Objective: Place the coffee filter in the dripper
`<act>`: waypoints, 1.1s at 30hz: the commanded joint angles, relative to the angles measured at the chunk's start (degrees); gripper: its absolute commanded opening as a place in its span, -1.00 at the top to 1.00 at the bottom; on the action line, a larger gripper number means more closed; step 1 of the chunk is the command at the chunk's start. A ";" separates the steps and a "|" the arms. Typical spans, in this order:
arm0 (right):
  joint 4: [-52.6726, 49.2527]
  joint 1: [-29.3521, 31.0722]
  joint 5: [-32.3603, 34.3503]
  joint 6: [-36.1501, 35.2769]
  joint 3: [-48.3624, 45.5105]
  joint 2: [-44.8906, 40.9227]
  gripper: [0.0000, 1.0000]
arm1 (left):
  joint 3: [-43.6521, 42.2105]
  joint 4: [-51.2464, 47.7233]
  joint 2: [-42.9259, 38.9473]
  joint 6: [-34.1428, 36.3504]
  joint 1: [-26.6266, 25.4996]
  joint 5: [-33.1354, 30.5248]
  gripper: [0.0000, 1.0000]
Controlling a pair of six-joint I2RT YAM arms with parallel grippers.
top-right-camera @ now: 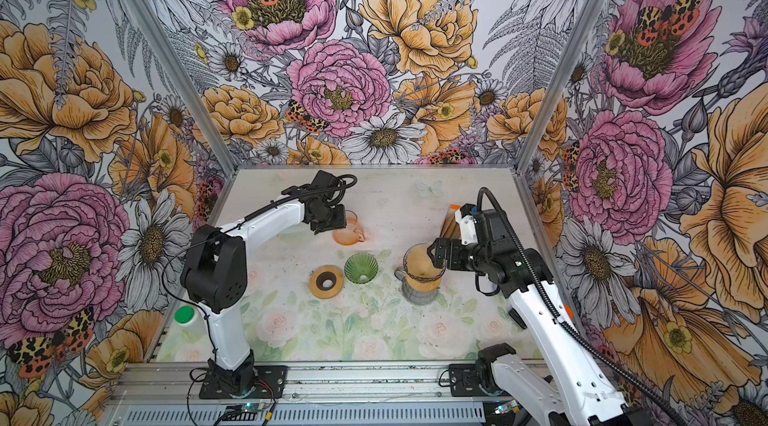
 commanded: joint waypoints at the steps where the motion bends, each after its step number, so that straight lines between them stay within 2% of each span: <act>1: 0.01 0.40 1.10 0.26 0.07 -0.85 -0.99 | -0.96 -0.39 -0.95 0.35 0.62 -1.38 0.12; 16: 0.01 0.37 1.29 0.51 0.26 -0.29 -0.99 | -1.64 -2.81 -1.41 2.88 2.20 -1.89 0.48; 24: 0.07 0.39 1.27 0.61 0.08 -0.15 -0.99 | -3.13 -5.32 -2.35 4.54 2.33 -1.37 0.58; 33: 0.01 0.37 1.18 0.55 0.09 0.00 -0.99 | -5.79 -7.35 -3.71 5.35 1.93 -1.46 0.59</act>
